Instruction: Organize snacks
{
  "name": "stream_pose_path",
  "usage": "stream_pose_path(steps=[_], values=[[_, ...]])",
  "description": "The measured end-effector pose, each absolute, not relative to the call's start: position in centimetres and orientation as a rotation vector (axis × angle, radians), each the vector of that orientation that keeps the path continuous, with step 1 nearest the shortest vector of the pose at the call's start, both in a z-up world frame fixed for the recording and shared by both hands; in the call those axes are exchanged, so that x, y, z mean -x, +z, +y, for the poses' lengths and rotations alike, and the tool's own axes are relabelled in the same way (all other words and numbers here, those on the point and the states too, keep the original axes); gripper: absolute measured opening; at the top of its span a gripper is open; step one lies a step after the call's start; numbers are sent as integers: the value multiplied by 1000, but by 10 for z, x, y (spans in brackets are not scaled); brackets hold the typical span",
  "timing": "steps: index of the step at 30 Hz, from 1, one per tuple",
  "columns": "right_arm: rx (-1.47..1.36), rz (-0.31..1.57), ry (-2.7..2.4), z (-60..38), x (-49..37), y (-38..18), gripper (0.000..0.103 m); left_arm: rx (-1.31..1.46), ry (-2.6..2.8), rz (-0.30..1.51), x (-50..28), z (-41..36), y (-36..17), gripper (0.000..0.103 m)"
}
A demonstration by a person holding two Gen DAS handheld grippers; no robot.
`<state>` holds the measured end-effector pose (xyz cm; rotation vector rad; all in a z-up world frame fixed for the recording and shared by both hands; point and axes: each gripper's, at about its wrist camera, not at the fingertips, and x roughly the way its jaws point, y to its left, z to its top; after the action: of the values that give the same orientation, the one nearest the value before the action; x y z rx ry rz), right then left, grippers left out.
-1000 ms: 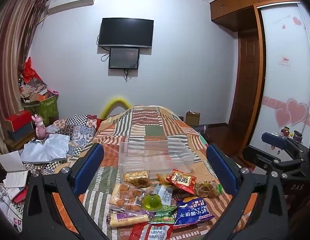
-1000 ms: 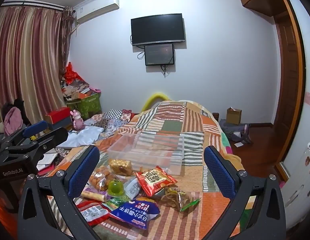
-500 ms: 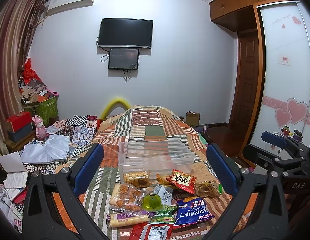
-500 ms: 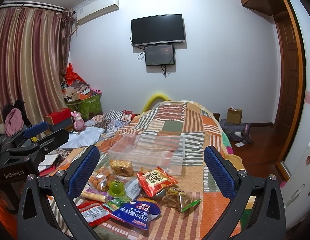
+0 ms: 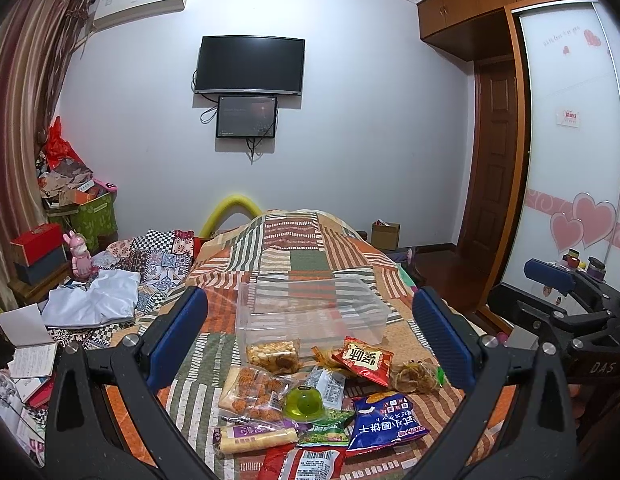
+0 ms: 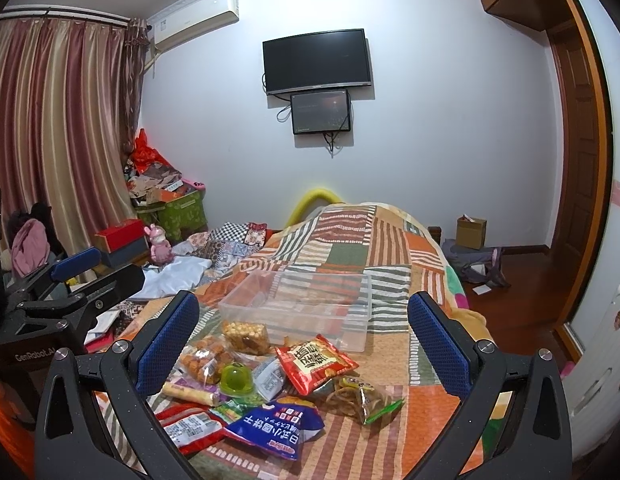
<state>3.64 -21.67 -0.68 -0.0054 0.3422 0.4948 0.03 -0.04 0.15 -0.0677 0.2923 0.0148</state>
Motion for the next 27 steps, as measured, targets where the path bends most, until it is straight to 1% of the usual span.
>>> stream_pose_path(steps=[27], values=[[0,351,497,-215,-37,-6,103,67,16,293,0,0,1,103]])
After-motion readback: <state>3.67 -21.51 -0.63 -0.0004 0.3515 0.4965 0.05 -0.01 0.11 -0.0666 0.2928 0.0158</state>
